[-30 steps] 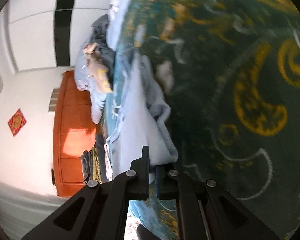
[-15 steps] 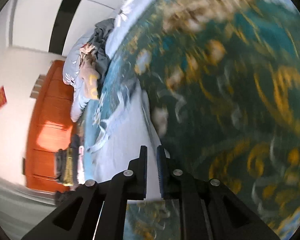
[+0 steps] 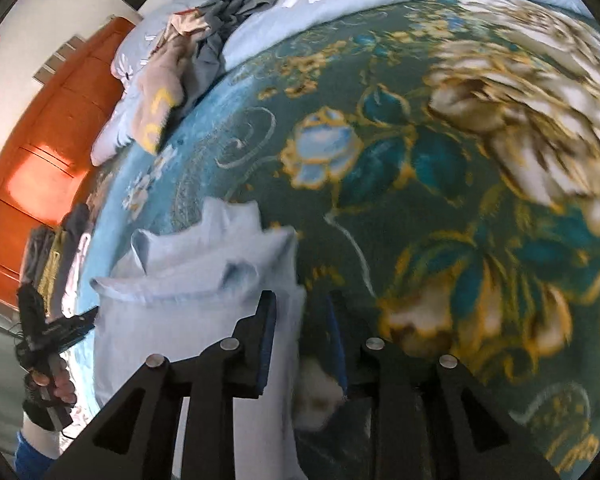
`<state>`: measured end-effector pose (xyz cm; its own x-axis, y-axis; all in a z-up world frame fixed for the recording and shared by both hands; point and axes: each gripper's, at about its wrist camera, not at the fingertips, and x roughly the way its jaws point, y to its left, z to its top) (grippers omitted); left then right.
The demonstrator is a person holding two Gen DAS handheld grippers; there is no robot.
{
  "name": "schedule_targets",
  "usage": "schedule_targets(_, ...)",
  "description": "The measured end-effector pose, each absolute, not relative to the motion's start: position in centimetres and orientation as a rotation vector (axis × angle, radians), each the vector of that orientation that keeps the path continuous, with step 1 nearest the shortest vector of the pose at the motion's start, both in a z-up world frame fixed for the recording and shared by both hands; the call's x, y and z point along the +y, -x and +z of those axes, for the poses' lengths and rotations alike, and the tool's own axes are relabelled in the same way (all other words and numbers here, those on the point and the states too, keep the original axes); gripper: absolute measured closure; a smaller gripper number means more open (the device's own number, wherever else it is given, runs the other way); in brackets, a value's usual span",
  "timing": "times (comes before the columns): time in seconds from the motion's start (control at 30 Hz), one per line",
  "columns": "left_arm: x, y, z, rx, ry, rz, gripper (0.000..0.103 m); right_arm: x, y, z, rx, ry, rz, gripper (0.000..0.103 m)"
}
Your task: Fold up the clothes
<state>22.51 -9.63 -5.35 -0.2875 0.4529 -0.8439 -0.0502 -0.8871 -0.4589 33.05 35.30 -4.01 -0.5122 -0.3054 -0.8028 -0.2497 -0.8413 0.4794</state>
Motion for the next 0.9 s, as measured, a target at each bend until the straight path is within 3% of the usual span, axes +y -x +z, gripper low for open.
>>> schedule_targets(0.13,-9.5,-20.9,-5.1,-0.493,1.615,2.246,0.065,34.8,-31.4,-3.6,-0.794,-1.522,-2.563,0.066)
schedule_targets(0.37,-6.7,-18.9,-5.1,-0.368,1.567,2.216,0.064,34.9,-28.6,-4.1,-0.796,-1.508,-2.538,0.066)
schedule_targets(0.67,-6.8,-18.0,-5.5,-0.510,1.540,2.207,0.067,35.1,-27.1,-4.4,-0.923,-1.427,-2.502,0.066)
schedule_targets(0.7,-7.0,-18.0,-5.4,-0.532,1.533,2.206,0.071,35.0,-27.2,-4.2,-0.920,-1.413,-2.512,0.067)
schedule_targets(0.77,-7.2,-18.1,-5.1,-0.561,1.498,2.207,0.083,34.8,-27.3,-3.8,-0.914,-1.387,-2.528,0.083)
schedule_targets(0.8,-7.3,-18.2,-4.9,-0.561,1.479,2.214,0.088,34.7,-27.3,-3.7,-0.913,-1.378,-2.523,0.086)
schedule_targets(0.83,-7.3,-18.2,-4.7,-0.560,1.467,2.210,0.089,34.5,-27.3,-3.6,-0.912,-1.369,-2.509,0.093)
schedule_targets(0.9,-7.1,-18.2,-4.7,-0.553,1.466,2.199,0.095,34.1,-27.3,-3.4,-0.891,-1.372,-2.510,0.096)
